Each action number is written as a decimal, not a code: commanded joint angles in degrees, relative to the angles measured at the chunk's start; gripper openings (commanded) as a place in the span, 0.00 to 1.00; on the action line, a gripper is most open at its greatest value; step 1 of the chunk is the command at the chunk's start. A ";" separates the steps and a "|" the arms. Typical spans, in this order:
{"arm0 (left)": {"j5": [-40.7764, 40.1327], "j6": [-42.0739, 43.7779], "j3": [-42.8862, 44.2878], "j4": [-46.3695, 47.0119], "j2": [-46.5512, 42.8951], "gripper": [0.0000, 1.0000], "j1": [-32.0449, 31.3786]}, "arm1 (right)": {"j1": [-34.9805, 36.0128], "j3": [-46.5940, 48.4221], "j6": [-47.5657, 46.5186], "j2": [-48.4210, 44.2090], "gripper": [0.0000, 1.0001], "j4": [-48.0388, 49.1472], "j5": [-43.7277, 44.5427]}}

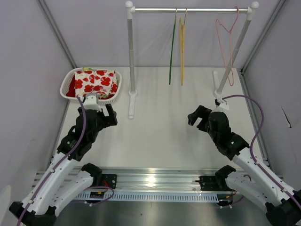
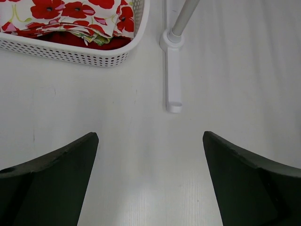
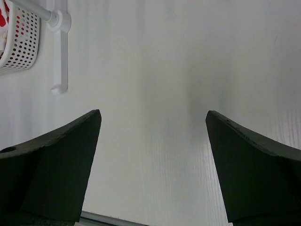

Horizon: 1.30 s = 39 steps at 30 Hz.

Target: Place the skirt on the hanger

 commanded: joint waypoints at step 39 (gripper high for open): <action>7.80 -4.75 39.99 9.14 67.52 0.72 39.90 | -0.17 0.98 0.88 3.63 0.99 3.47 -12.44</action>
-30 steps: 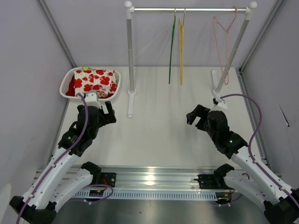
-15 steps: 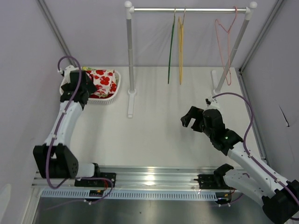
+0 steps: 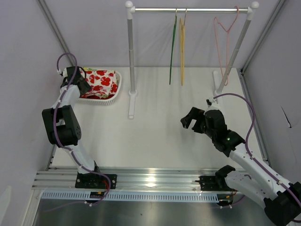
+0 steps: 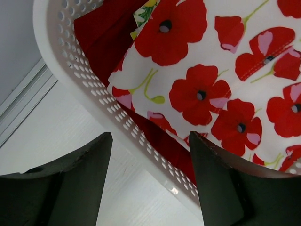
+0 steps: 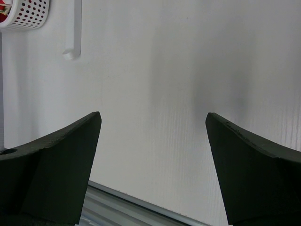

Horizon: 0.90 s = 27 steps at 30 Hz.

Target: Place the skirt on the hanger

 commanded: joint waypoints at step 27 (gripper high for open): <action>3.68 5.85 13.84 2.06 12.58 0.63 4.07 | -0.18 -4.66 0.18 0.78 0.99 7.34 -1.45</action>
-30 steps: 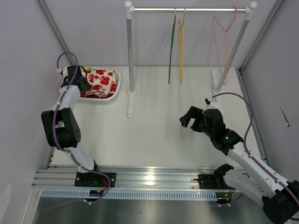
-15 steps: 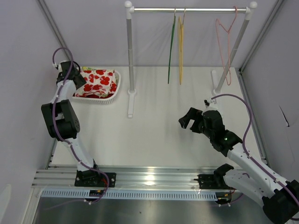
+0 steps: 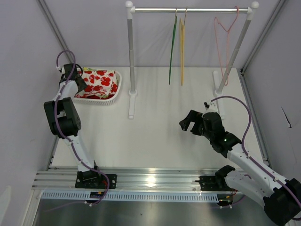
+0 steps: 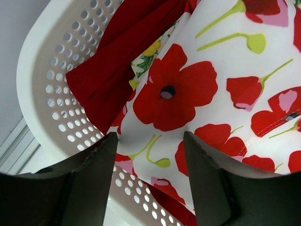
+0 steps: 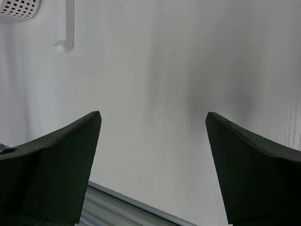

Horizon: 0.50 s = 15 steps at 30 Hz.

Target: Place the skirt on the hanger

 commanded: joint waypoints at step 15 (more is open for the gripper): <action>3.69 1.05 5.95 -1.58 -1.11 0.00 0.49 | -0.48 -1.06 -0.03 -0.29 0.99 3.70 -0.13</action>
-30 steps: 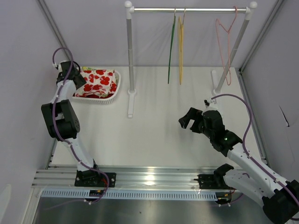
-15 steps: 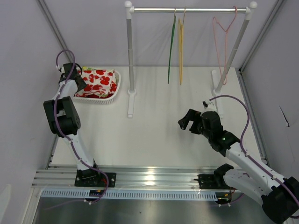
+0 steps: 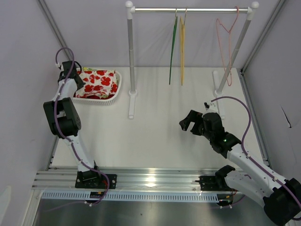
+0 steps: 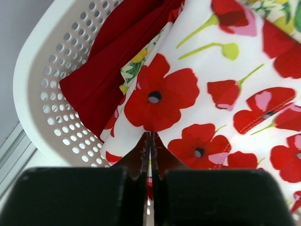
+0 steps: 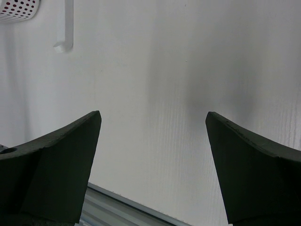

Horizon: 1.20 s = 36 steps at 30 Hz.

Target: Place the skirt on the hanger

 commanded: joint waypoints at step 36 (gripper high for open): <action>-1.18 0.41 3.41 -1.13 5.04 0.21 0.05 | -0.64 0.21 -0.50 0.94 0.99 2.61 -0.14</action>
